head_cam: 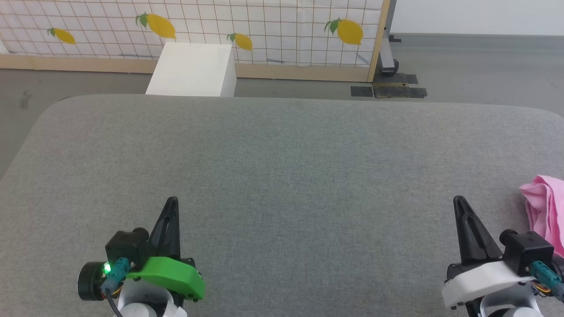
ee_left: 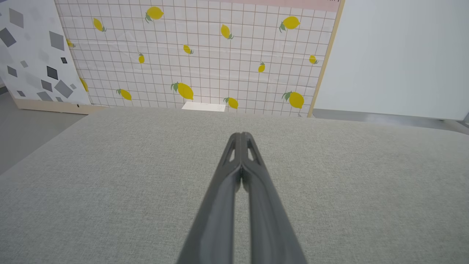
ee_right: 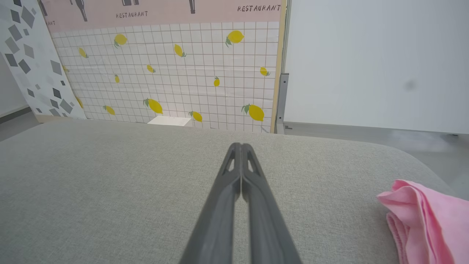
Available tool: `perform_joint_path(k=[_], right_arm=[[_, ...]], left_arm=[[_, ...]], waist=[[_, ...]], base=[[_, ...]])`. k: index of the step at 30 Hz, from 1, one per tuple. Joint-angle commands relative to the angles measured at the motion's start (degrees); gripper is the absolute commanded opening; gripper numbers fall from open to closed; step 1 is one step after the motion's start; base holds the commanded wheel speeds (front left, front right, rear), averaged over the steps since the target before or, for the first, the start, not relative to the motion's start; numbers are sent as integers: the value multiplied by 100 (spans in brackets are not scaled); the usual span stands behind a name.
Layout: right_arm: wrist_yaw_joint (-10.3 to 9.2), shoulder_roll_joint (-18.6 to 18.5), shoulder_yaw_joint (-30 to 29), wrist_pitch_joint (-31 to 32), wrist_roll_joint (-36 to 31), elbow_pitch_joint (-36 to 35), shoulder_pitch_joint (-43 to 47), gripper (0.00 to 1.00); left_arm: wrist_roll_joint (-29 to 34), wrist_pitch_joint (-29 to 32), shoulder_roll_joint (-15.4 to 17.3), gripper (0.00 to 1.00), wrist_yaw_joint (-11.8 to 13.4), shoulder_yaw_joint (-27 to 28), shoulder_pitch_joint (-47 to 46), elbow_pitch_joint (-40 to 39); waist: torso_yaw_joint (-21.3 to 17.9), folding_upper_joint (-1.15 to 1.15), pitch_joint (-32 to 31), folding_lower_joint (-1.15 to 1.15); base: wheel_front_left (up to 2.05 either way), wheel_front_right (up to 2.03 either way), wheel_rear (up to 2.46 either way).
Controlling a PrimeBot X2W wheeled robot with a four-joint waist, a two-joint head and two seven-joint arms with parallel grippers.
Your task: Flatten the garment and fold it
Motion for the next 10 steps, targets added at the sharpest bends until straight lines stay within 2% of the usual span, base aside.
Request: perform_joint_path(k=[1,10], right_arm=[[-5,3,27,23,-42,1,-103,0],[-5,3,69,108,-90,1,-128,0]], left_arm=[[94,32,-15,0,51,16,59,-22],[191,137,-17,0,90,34,68,-66]], waist=[[-6,0,-2,0],[-42,0,-14,0]], base=[[0,0,0],[0,0,0]])
